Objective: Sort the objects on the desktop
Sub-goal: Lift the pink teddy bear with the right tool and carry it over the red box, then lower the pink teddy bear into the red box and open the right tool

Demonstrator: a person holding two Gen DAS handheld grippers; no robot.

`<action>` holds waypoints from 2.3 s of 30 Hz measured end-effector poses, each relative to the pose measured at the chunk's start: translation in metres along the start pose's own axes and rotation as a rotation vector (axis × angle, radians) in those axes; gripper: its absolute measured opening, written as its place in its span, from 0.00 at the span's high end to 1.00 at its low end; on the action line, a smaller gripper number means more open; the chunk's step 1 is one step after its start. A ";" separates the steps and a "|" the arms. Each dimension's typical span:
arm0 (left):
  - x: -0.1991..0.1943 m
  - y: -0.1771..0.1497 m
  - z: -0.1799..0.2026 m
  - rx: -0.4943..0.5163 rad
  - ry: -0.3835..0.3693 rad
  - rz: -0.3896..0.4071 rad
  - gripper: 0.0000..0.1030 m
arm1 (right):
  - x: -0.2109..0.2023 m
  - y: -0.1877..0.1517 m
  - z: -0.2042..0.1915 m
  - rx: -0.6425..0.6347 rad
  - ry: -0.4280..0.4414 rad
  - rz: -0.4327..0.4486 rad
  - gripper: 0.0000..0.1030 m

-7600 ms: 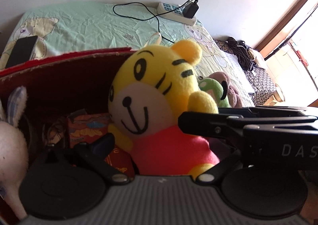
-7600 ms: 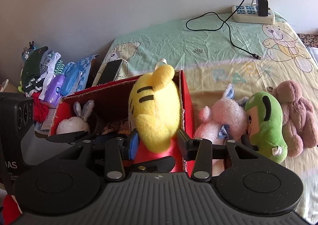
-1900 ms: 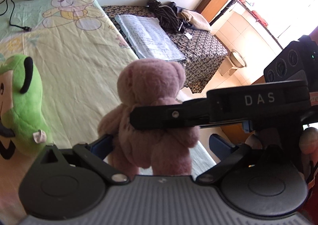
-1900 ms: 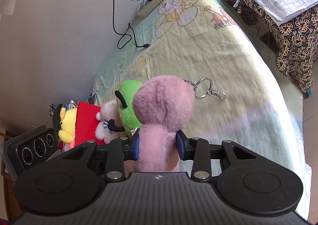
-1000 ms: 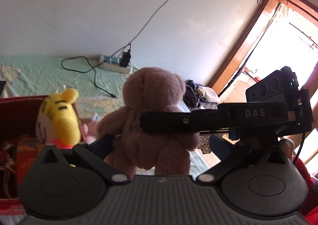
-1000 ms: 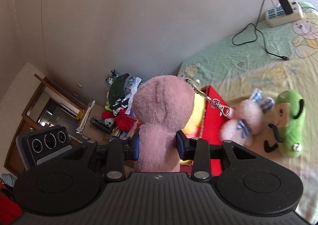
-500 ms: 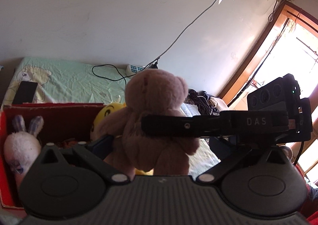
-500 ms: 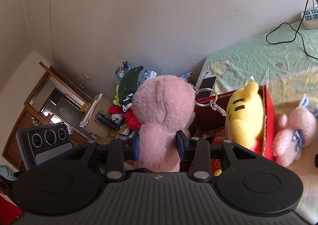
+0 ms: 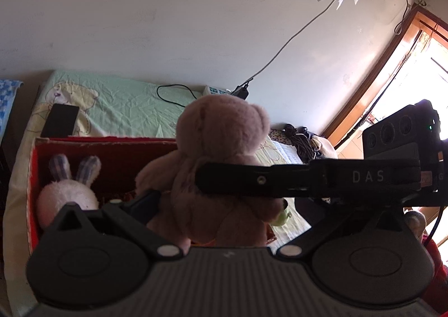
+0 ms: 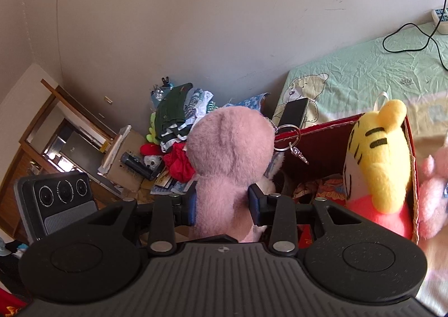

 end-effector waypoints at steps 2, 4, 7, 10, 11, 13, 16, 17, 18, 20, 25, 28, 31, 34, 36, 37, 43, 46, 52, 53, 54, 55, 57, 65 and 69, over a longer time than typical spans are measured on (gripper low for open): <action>0.004 0.002 -0.008 -0.010 -0.009 -0.005 0.02 | 0.006 0.001 0.002 -0.006 -0.028 -0.002 0.63; 0.010 0.003 -0.015 -0.023 -0.016 -0.010 0.02 | 0.011 0.002 0.005 -0.010 -0.060 -0.008 0.63; 0.021 0.001 -0.025 -0.036 -0.016 -0.029 0.02 | 0.022 0.002 0.009 -0.029 -0.115 -0.017 0.63; 0.032 -0.002 -0.035 -0.043 -0.015 -0.050 0.02 | 0.031 0.001 0.014 -0.040 -0.160 -0.024 0.63; 0.036 -0.002 -0.038 -0.046 -0.018 -0.057 0.02 | 0.033 0.000 0.016 -0.042 -0.174 -0.024 0.63; 0.041 -0.004 -0.043 -0.061 -0.029 -0.068 0.02 | 0.038 0.001 0.021 -0.042 -0.196 -0.028 0.63; 0.048 -0.007 -0.049 -0.079 -0.045 -0.079 0.02 | 0.043 0.000 0.027 -0.029 -0.214 -0.037 0.63; 0.051 -0.008 -0.052 -0.091 -0.052 -0.083 0.02 | 0.045 0.000 0.029 -0.029 -0.222 -0.041 0.63; 0.053 -0.009 -0.053 -0.102 -0.059 -0.086 0.02 | 0.047 0.000 0.031 -0.031 -0.231 -0.043 0.63; 0.059 -0.010 -0.057 -0.119 -0.068 -0.092 0.02 | 0.049 0.002 0.033 -0.041 -0.248 -0.044 0.63; 0.073 -0.017 -0.066 -0.159 -0.076 -0.127 0.02 | 0.058 0.000 0.044 -0.050 -0.293 -0.073 0.63; 0.079 -0.022 -0.074 -0.191 -0.090 -0.145 0.02 | 0.064 -0.003 0.050 -0.039 -0.314 -0.095 0.64; 0.084 -0.028 -0.079 -0.208 -0.089 -0.158 0.03 | 0.070 -0.006 0.055 -0.049 -0.345 -0.118 0.63; 0.088 -0.034 -0.085 -0.219 -0.074 -0.178 0.03 | 0.079 -0.010 0.061 -0.091 -0.405 -0.130 0.63; 0.091 -0.038 -0.089 -0.234 -0.081 -0.190 0.03 | 0.082 -0.010 0.064 -0.101 -0.414 -0.120 0.63; 0.091 -0.038 -0.090 -0.239 -0.085 -0.193 0.03 | 0.083 -0.010 0.064 -0.100 -0.411 -0.116 0.63; 0.094 -0.041 -0.091 -0.246 -0.090 -0.210 0.02 | 0.083 -0.008 0.067 -0.093 -0.403 -0.078 0.64; 0.095 -0.042 -0.091 -0.242 -0.080 -0.215 0.01 | 0.081 -0.006 0.066 -0.077 -0.401 -0.053 0.64; 0.101 -0.043 -0.088 -0.197 -0.040 -0.236 0.03 | 0.078 -0.004 0.067 -0.087 -0.421 -0.027 0.77; 0.102 -0.043 -0.088 -0.196 -0.038 -0.237 0.03 | 0.080 -0.005 0.068 -0.094 -0.431 -0.035 0.78; 0.102 -0.043 -0.088 -0.196 -0.039 -0.238 0.03 | 0.080 -0.005 0.069 -0.090 -0.432 -0.038 0.78; 0.103 -0.044 -0.088 -0.198 -0.042 -0.240 0.02 | 0.079 -0.005 0.070 -0.079 -0.429 -0.041 0.78; 0.104 -0.044 -0.086 -0.200 -0.047 -0.244 0.02 | 0.078 -0.007 0.071 -0.063 -0.421 -0.060 0.79; 0.106 -0.050 -0.074 -0.169 -0.057 -0.277 0.02 | 0.066 -0.024 0.070 -0.015 -0.419 -0.137 0.79; 0.104 -0.052 -0.076 -0.172 -0.054 -0.292 0.02 | 0.070 -0.026 0.070 -0.013 -0.425 -0.146 0.79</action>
Point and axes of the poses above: each gripper's, at about its wrist camera, not at the fingertips, and x roughly the way its jaws point, z to its right, y to its top, the point moved 9 cm from there along x, roughly the way its jaws point, and after that the axes turned 14 degrees about -y, right-handed, at the moved point
